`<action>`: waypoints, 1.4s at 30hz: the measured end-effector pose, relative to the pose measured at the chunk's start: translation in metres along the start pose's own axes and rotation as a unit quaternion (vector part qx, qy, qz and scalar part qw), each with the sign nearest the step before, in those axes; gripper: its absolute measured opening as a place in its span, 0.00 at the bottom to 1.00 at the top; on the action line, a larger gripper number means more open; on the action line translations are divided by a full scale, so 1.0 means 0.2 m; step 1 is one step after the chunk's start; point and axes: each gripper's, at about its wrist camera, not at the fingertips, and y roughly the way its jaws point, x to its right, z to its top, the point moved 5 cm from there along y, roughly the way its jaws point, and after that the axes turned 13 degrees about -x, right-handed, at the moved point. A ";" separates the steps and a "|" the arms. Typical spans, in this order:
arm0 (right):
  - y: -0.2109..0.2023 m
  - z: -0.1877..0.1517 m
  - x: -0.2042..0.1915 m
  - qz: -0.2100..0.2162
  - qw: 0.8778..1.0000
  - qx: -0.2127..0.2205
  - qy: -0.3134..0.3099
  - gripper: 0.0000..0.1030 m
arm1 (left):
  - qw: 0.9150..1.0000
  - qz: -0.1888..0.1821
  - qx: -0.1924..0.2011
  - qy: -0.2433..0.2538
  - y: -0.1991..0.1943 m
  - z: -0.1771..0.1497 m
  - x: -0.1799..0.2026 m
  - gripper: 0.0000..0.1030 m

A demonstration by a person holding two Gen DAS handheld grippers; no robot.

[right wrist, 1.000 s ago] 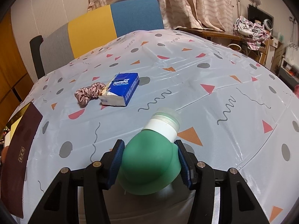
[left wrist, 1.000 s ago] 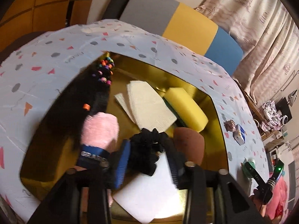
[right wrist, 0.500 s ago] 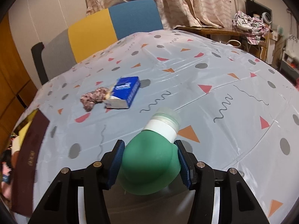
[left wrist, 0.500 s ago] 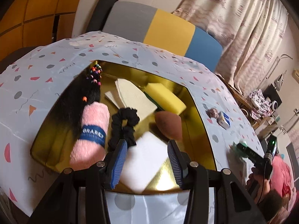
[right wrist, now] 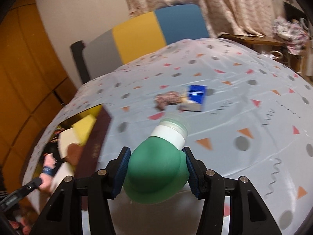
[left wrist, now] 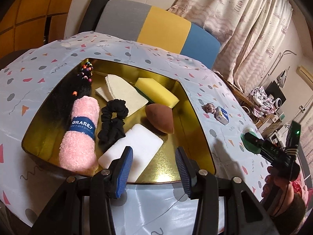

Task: Organize rigid objects
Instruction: 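Drop the black scrunchie into the tin with the left gripper while the right carries the green cap, then lower the green dome cap into the gold tin and open the right gripper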

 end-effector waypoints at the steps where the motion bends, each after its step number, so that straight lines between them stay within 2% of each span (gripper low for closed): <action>1: 0.00 -0.01 -0.05 0.010 1.000 -0.003 -0.007 0.53 | 1.000 0.000 0.001 -0.001 -0.01 0.00 -0.01 0.44; 10: 0.05 -0.05 -0.60 0.075 0.992 -0.032 -0.098 0.53 | 1.000 0.008 0.019 -0.022 -0.10 -0.03 -0.13 0.44; 13: 0.12 -0.10 -0.78 0.077 0.986 -0.054 -0.137 0.53 | 0.999 0.011 0.026 -0.035 -0.13 -0.04 -0.18 0.44; 18: 0.25 -0.19 -0.95 0.064 0.977 -0.087 -0.182 0.53 | 0.998 0.013 0.034 -0.050 -0.16 -0.05 -0.24 0.44; 22: 0.34 -0.22 -0.99 0.039 0.973 -0.097 -0.208 0.53 | 0.998 0.016 0.036 -0.058 -0.18 -0.06 -0.27 0.44; 28: 0.41 -0.18 -0.95 0.007 0.974 -0.096 -0.205 0.59 | 0.997 0.015 0.034 -0.065 -0.17 -0.06 -0.29 0.44; 38: 0.28 -0.19 -0.90 -0.009 0.978 -0.069 -0.198 0.62 | 0.998 0.009 0.031 -0.056 -0.16 -0.07 -0.26 0.44; 42: 0.22 -0.18 -0.84 -0.004 0.982 -0.057 -0.180 0.67 | 0.999 0.005 0.025 -0.045 -0.15 -0.08 -0.22 0.44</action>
